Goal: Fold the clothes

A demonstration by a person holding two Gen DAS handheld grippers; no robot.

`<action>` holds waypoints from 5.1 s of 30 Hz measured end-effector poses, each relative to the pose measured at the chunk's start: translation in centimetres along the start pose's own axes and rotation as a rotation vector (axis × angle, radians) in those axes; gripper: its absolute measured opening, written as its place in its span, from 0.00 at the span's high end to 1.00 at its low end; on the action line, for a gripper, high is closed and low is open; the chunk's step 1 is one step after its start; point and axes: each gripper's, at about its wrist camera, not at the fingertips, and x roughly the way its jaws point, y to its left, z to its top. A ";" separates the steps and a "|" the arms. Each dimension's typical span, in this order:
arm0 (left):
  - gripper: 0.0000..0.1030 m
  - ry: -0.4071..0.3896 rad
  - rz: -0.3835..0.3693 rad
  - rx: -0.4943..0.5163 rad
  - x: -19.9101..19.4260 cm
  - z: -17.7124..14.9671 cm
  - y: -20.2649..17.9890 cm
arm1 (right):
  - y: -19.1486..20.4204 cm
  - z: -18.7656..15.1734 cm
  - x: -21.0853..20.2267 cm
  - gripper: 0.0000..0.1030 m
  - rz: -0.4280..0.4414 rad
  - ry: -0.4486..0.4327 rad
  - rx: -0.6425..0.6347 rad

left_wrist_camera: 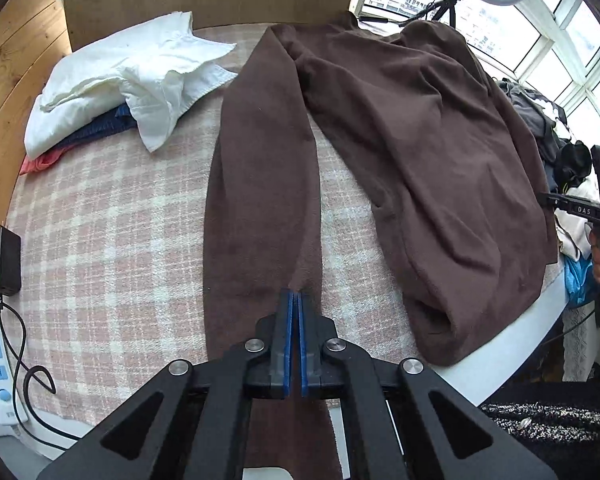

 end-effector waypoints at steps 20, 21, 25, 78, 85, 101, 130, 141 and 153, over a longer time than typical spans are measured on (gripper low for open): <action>0.72 -0.249 0.208 -0.239 -8.6 3.9 13.7 | -9.0 2.5 -14.7 0.89 -0.448 -0.275 0.134; 0.67 -0.228 0.159 -0.193 -7.9 3.5 11.5 | -8.0 2.0 -14.9 0.82 -0.419 -0.281 0.104; 0.57 -0.143 -0.035 -0.010 -5.1 2.0 2.6 | -3.4 -0.1 -13.5 0.65 -0.204 -0.264 0.014; 0.93 0.007 -0.246 -0.085 1.3 4.1 6.4 | 14.0 -1.5 2.2 0.98 0.103 0.006 -0.220; 0.92 0.043 -0.404 -0.095 -2.1 2.5 2.5 | 3.8 -4.4 -14.7 0.98 0.198 -0.264 0.082; 0.70 0.137 -0.249 -0.080 3.6 -6.9 -10.1 | -10.2 -6.5 -10.6 0.98 0.029 -0.071 0.248; 0.66 0.044 -0.108 -0.207 2.4 -8.7 -10.9 | -9.9 -8.0 -9.7 0.98 0.098 -0.035 0.040; 0.99 0.089 -0.009 -0.157 4.9 -9.2 -12.6 | -9.9 -8.4 -9.8 0.98 0.086 -0.041 0.016; 0.76 0.083 0.068 -0.131 4.8 -10.0 -13.4 | -9.5 -8.5 -9.6 0.98 0.090 -0.038 0.010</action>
